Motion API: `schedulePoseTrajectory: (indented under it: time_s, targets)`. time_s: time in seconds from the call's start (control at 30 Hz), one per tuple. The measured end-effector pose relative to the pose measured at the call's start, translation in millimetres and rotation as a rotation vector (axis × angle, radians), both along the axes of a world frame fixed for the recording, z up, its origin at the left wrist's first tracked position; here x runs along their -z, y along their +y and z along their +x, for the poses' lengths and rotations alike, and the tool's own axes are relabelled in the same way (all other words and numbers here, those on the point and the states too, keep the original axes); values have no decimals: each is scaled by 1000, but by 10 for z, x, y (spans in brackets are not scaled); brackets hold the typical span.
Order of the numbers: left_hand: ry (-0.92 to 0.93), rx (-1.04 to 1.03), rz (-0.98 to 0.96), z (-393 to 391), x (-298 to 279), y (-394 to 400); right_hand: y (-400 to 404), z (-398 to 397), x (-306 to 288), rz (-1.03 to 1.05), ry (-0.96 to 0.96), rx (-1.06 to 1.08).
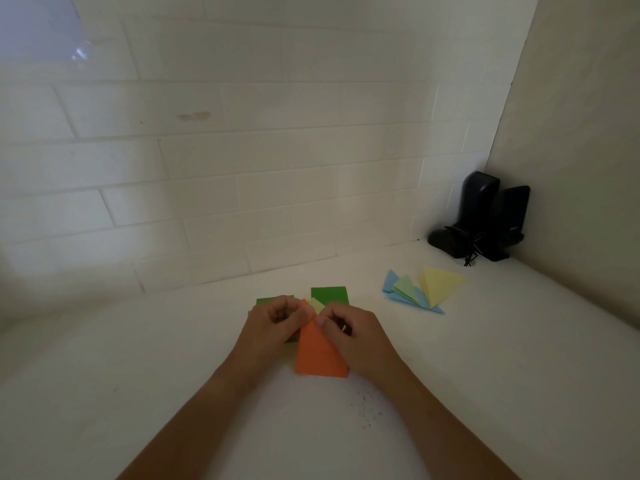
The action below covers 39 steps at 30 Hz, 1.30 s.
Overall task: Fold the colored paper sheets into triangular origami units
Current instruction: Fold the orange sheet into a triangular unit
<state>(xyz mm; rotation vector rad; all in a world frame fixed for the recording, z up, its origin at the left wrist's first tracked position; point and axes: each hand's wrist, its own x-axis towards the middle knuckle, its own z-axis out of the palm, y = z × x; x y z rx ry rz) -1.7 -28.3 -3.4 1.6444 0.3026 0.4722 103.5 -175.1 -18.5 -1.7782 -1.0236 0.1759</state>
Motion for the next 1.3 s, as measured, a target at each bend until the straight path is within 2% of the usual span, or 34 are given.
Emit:
schedulePoseTrajectory:
  time_s: [0.1,0.3,0.43,0.57,0.7,1.13,1.3]
  targets:
    - [4,1,23,3,24,6,4,16,5,25,20,24]
    - [-23,-123,-25,16,33,79,11,14,16,10,32,37]
    - [-13,-107,-19,9,12,61,22,13,14,14,16,62]
    - [58,-102,220,9,29,42,9,44,9,63,40,148]
    - [63,-144,429,19,43,-22,-4,40,12,55,56,109]
    - [74,-170,397,9,70,63,17,42,29,2,-22,110]
    - [63,-178,345,12,68,59,23,41,37,48,51,145]
